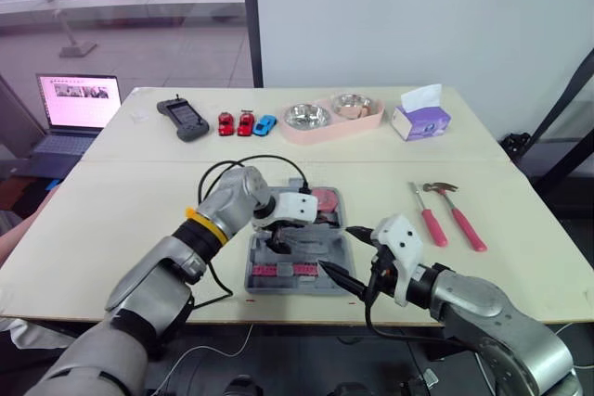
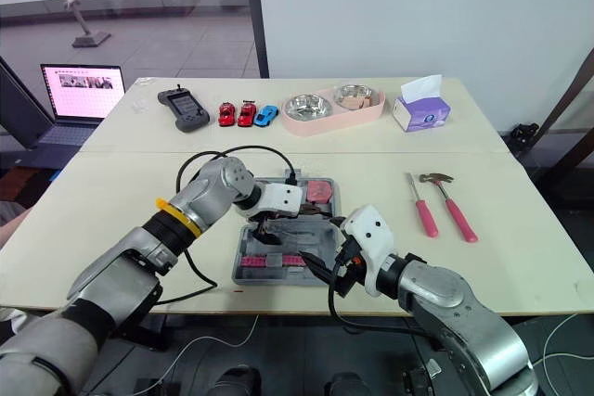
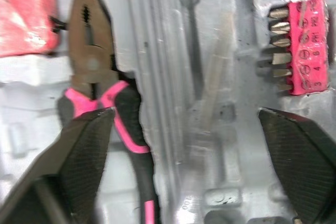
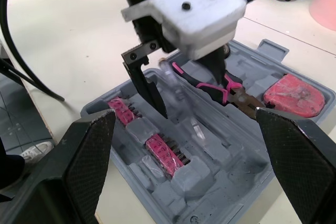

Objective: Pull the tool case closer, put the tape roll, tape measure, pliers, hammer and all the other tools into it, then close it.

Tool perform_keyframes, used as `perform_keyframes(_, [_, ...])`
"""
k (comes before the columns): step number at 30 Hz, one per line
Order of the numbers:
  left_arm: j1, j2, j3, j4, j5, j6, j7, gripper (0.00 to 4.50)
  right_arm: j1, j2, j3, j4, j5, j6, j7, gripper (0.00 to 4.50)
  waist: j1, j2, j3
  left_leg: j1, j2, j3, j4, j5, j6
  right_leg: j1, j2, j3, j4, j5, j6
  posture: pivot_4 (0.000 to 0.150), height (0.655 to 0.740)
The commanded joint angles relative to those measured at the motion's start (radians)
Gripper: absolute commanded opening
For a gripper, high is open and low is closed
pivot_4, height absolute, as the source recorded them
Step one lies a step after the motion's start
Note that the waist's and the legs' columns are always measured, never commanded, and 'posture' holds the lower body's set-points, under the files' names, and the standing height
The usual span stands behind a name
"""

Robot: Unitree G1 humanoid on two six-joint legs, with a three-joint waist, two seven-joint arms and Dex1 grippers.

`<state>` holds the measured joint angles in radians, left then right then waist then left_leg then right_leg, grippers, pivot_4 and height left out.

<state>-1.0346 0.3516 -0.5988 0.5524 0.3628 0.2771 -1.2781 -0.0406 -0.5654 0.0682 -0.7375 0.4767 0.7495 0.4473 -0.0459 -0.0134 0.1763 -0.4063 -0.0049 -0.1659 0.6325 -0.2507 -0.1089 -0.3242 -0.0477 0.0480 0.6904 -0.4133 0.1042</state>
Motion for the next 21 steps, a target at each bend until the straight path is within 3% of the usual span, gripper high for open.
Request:
perform_keyframes(1, [-0.026, 0.017, 0.043, -0.048, -0.023, 0.017, -0.016, 4.30, -0.001, 0.010, -0.012, -0.036, 0.007, -0.017, 0.000, 4.50, -0.001, 0.000, 0.000, 0.000, 0.000, 0.000, 0.000, 0.000, 0.000, 0.000, 0.000, 0.000, 0.000, 0.000, 0.000, 0.150, 0.7400])
perform_keyframes(10, [-0.035, 0.078, 0.109, -0.040, -0.080, 0.060, -0.053, 4.30, -0.004, 0.010, -0.008, -0.031, 0.003, -0.022, 0.003, 4.50, -0.001, 0.000, 0.000, 0.000, 0.000, 0.000, 0.000, 0.000, 0.000, 0.000, 0.000, 0.000, 0.000, 0.000, 0.000, 0.150, 0.7400])
perform_keyframes(15, [0.013, 0.127, 0.166, -0.030, -0.171, -0.016, -0.119, 4.30, -0.002, 0.007, -0.010, -0.034, 0.004, -0.018, 0.003, 4.50, -0.002, 0.000, 0.000, 0.000, 0.000, 0.000, 0.000, 0.000, 0.000, 0.000, 0.000, 0.000, 0.000, 0.000, 0.000, 0.150, 0.7400])
perform_keyframes(21, [0.132, 0.150, 0.285, 0.040, -0.329, -0.328, -0.167, 4.30, 0.002, 0.007, -0.011, -0.039, 0.007, -0.015, 0.002, 4.50, 0.000, 0.000, 0.000, 0.000, 0.000, 0.000, 0.000, 0.000, 0.000, 0.000, 0.000, 0.000, 0.000, 0.000, 0.000, 0.150, 0.7400])
